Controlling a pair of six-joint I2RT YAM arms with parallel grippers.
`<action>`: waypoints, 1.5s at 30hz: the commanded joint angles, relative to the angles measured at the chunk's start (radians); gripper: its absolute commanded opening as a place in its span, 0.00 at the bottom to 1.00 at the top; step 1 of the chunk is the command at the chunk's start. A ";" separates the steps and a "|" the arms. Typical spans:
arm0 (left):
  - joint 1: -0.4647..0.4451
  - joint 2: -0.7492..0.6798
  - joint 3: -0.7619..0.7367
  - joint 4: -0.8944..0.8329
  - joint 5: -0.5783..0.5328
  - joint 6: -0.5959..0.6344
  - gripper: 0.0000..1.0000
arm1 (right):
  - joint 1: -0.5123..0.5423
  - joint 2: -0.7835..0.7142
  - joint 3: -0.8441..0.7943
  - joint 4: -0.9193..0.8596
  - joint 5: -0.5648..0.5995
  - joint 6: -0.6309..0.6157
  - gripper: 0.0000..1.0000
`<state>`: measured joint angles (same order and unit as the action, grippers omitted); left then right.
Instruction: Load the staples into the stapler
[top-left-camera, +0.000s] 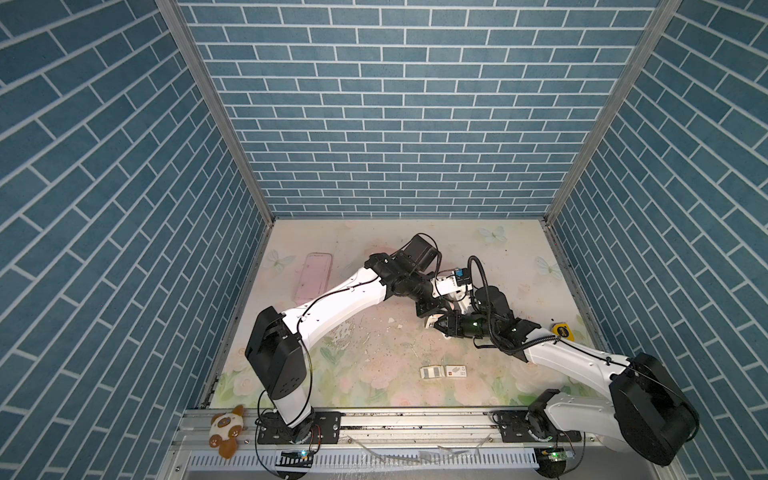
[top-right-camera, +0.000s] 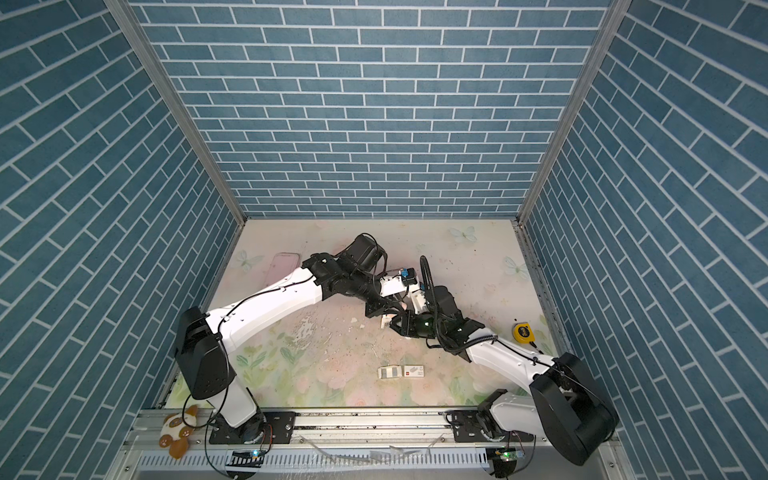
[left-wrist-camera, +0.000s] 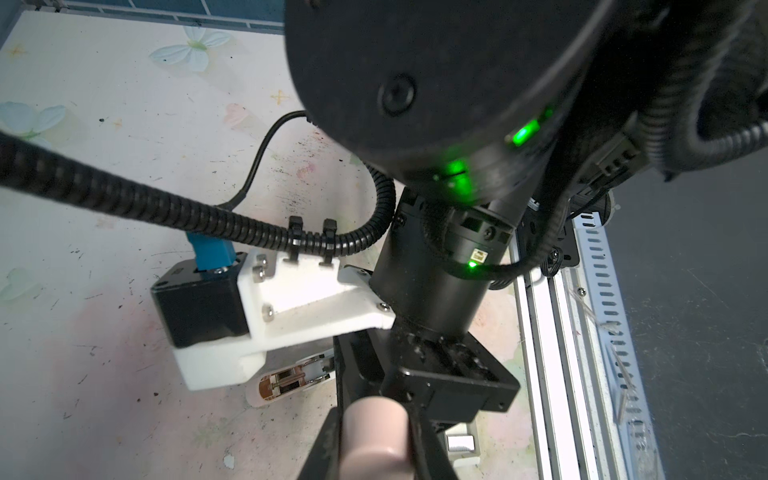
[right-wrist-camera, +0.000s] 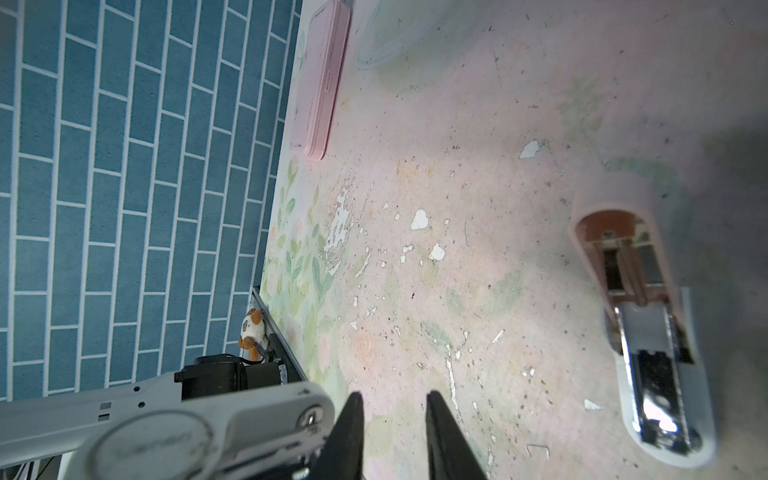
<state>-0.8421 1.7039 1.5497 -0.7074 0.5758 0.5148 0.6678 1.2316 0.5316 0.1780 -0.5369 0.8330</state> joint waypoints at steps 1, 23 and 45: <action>-0.002 0.004 -0.020 -0.037 -0.036 0.046 0.01 | 0.011 -0.044 -0.005 -0.026 0.030 -0.013 0.30; 0.047 -0.063 -0.113 -0.067 -0.019 0.089 0.01 | -0.010 -0.127 0.015 -0.159 0.047 -0.074 0.38; 0.240 0.147 0.125 -0.371 0.597 0.138 0.04 | -0.010 -0.299 -0.028 0.037 -0.178 -0.152 0.54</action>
<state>-0.6022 1.8313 1.6405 -0.9909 1.0710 0.6186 0.6582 0.9039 0.4541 0.1593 -0.6758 0.7238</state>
